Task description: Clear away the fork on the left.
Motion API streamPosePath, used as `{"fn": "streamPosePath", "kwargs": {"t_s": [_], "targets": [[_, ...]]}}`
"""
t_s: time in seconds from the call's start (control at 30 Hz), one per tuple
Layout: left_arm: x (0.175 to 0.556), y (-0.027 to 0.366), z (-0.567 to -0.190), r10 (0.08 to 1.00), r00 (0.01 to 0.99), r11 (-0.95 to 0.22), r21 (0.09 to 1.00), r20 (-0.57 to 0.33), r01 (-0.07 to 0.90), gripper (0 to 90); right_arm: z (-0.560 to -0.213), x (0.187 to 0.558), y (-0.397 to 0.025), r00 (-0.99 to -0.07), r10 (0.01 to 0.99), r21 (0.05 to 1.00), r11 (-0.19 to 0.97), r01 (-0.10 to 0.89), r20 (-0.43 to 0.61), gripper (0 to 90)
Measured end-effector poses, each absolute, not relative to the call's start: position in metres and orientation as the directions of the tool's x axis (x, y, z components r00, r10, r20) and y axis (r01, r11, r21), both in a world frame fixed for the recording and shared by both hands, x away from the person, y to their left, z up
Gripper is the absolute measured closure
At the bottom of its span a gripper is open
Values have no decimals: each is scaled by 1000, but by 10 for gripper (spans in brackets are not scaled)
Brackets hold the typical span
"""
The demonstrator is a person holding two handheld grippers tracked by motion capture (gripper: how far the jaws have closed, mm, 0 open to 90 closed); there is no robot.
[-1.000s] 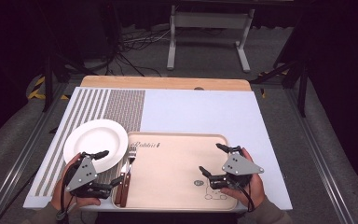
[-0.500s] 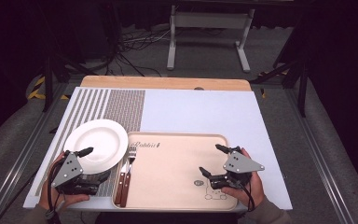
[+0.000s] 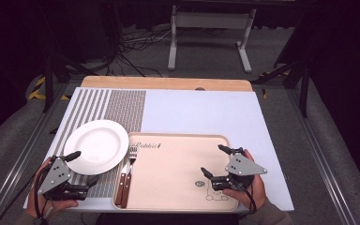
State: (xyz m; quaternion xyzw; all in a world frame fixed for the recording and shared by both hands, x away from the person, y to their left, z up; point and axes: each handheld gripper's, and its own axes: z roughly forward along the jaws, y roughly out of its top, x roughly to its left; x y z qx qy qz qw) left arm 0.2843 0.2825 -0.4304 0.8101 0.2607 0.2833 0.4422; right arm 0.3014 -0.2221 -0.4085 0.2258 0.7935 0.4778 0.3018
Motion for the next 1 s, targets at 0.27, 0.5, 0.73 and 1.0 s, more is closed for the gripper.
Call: {"fn": "streamPosePath", "kwargs": {"t_s": [0.27, 0.5, 0.73, 1.0], "targets": [[284, 287, -437, 662, 703, -511, 842, 259, 172, 44, -411, 305, -220, -713, 652, 892, 445, 83, -259, 118], [286, 282, -443, 633, 713, -574, 801, 301, 172, 52, -411, 308, -220, -708, 658, 892, 443, 90, -255, 118], [285, 279, -447, 615, 713, -611, 775, 337, 161, 57, -410, 307, -222, -701, 666, 893, 440, 93, -255, 118], [285, 279, -447, 606, 719, -614, 775, 340, 151, 68, -411, 308, -220, -703, 663, 890, 446, 96, -257, 118]]}}
